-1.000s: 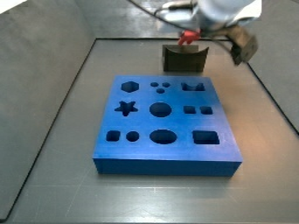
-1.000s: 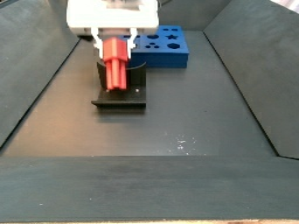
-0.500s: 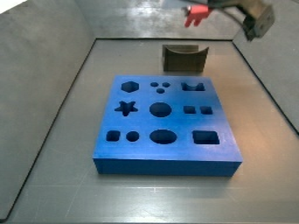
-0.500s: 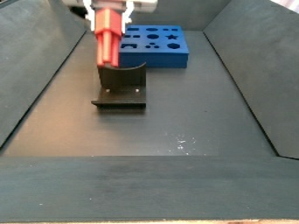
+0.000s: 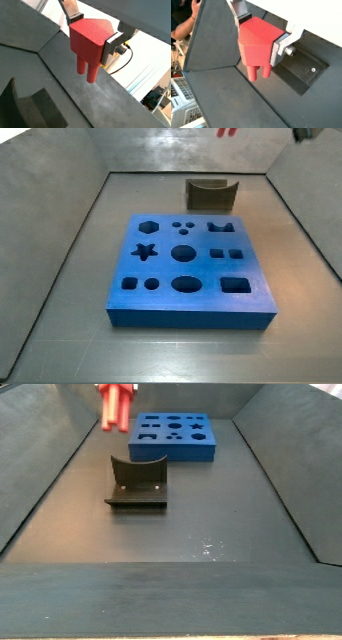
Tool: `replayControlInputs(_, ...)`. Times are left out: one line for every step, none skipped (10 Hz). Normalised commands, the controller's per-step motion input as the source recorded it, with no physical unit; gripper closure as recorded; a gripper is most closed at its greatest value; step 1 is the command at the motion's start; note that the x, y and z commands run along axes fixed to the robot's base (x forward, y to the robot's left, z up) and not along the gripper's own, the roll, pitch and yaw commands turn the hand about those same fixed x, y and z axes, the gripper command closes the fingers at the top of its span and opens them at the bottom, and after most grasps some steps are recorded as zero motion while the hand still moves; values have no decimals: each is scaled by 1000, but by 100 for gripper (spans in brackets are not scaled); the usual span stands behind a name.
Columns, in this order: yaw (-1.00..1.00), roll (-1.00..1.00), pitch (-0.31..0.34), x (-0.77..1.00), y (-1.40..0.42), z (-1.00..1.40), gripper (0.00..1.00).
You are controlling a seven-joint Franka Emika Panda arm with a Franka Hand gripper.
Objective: Pick up the 3 prong object. Move up. Rotate the 3 prong object. Place the 3 prong object on the fixture. Regrasp the 3 prong object. Move to above the board. Insert the 3 prong object.
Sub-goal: Move to above the board.
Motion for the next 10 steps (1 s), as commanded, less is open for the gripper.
replayControlInputs(31, -45, 159, -4, -17, 1000, 100)
replayControlInputs(60, -39, 163, -2, -20, 1000, 100)
replayControlInputs(80, -37, 160, 4, -21, 1000, 100)
replayControlInputs(95, -31, 161, 9, -23, 1000, 100)
replayControlInputs(110, -30, 154, 19, -27, 1000, 100)
replayControlInputs(118, -31, 146, 21, -30, 1000, 100)
replayControlInputs(123, -33, 135, 25, -31, 1000, 100)
replayControlInputs(127, -39, 112, 30, -31, 1000, 100)
replayControlInputs(125, -44, 101, 31, -33, 1000, 100)
replayControlInputs(117, -48, 83, 31, -31, 896, 100)
